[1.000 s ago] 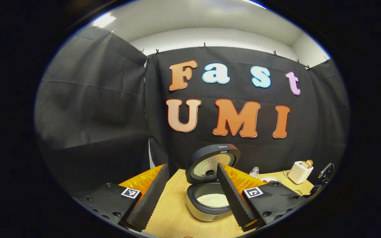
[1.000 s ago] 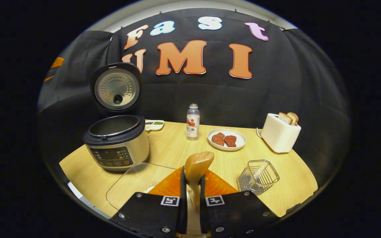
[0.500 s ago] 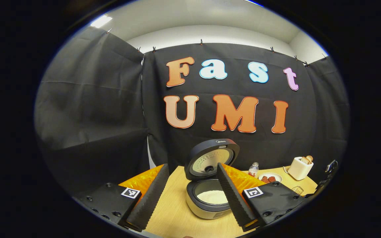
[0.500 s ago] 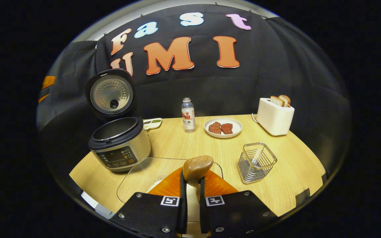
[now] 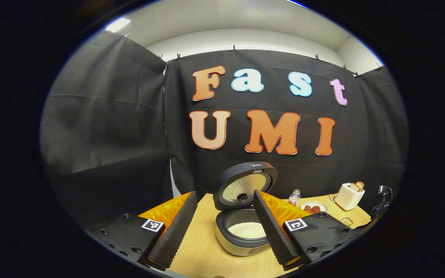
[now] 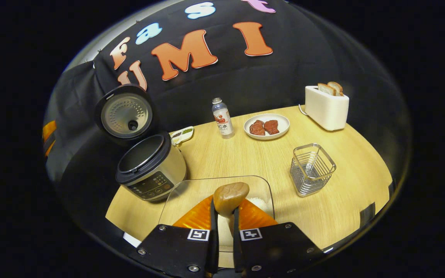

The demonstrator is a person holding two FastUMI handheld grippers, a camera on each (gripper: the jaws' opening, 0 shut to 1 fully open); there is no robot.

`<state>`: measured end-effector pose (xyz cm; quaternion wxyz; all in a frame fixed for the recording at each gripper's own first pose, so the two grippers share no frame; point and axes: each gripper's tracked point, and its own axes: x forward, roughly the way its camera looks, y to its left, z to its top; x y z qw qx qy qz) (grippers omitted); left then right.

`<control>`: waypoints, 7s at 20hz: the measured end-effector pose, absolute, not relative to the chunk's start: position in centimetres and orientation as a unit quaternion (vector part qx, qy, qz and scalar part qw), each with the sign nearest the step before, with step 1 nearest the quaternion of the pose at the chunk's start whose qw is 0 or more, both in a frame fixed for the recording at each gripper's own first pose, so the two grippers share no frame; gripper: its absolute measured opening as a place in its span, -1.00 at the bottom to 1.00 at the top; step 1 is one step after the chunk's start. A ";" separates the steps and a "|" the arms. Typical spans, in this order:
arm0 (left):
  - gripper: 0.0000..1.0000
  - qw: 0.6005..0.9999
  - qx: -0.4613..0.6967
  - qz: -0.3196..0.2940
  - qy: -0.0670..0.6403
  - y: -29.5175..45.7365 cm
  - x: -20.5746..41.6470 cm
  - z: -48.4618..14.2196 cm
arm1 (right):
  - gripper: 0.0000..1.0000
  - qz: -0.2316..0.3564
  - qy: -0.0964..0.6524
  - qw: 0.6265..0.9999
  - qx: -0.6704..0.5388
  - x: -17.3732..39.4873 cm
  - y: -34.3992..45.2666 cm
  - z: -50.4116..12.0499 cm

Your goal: Close the left gripper, press the button to open the rice cooker; take a wooden spoon from the chopstick holder with the right hand, scoop a spoonful of rice and pour it into the rice cooker, then put the wooden spoon back into the chopstick holder.

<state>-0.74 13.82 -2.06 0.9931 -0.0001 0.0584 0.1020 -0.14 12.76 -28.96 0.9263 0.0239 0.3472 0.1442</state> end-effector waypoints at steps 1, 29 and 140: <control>0.92 0.993 -0.002 0.104 0.060 14.0 -0.7 -2.2 | -0.71 0.144 0.352 0.924 0.038 -0.3 13.1 -29.1; 1.00 0.992 -0.039 0.096 0.073 13.3 0.9 -3.6 | -0.71 0.052 0.392 0.823 0.408 -0.3 13.0 -31.3; 1.00 0.990 -0.024 0.120 0.068 18.5 -3.7 -4.3 | -0.72 0.282 0.182 0.929 0.156 12.6 38.2 -9.9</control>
